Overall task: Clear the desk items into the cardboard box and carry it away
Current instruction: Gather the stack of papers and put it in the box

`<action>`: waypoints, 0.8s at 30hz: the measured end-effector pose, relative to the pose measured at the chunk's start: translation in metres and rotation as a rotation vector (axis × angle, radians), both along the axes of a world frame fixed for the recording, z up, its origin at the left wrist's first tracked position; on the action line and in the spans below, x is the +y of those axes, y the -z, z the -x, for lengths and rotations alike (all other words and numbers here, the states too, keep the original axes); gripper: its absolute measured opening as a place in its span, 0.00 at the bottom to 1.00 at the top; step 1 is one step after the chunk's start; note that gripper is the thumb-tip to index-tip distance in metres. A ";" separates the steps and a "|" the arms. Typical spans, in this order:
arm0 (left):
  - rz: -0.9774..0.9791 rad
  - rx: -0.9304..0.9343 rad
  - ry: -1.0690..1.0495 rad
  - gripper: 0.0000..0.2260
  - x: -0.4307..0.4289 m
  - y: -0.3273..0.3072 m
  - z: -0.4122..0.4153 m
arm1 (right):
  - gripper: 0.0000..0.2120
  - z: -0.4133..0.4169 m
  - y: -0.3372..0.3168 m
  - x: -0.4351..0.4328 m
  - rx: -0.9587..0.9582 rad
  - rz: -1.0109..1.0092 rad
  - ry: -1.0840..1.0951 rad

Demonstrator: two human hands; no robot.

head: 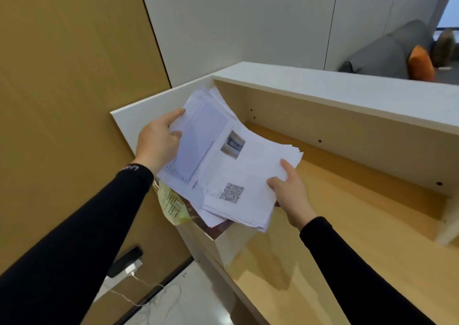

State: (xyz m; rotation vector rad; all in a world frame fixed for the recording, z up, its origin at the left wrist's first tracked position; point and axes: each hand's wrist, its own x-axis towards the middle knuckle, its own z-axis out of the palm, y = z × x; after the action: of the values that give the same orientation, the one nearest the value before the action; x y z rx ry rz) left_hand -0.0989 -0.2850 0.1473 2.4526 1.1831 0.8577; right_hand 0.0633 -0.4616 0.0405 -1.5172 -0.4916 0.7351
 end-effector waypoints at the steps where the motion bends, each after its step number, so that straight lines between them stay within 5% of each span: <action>1: -0.026 0.042 -0.014 0.21 0.007 0.003 -0.006 | 0.29 0.000 0.002 0.006 0.015 0.019 -0.020; 5: -0.179 0.237 -0.087 0.21 0.038 0.016 -0.025 | 0.26 -0.002 0.009 0.028 0.065 0.105 -0.167; 9: -0.279 0.647 -0.072 0.20 0.073 0.044 -0.036 | 0.25 -0.007 0.014 0.042 0.010 0.319 -0.311; 13: 0.106 0.859 0.234 0.15 0.082 0.086 -0.045 | 0.25 -0.017 0.017 0.052 -0.081 0.474 -0.392; 17: 0.173 0.762 0.249 0.14 0.104 0.080 -0.051 | 0.27 -0.014 0.020 0.059 -0.183 0.514 -0.316; 20: 0.148 0.569 0.137 0.14 0.147 0.074 -0.051 | 0.27 -0.015 0.027 0.056 -0.240 0.460 -0.027; 24: 0.235 0.593 0.062 0.25 0.195 0.081 -0.052 | 0.29 -0.006 0.021 0.047 -0.091 0.607 0.086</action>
State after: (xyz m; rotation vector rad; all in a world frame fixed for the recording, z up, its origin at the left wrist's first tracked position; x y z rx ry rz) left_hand -0.0473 -0.0904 0.0667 2.5947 1.2816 -0.0499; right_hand 0.0693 -0.4142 0.0194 -2.1304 -0.2748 0.7896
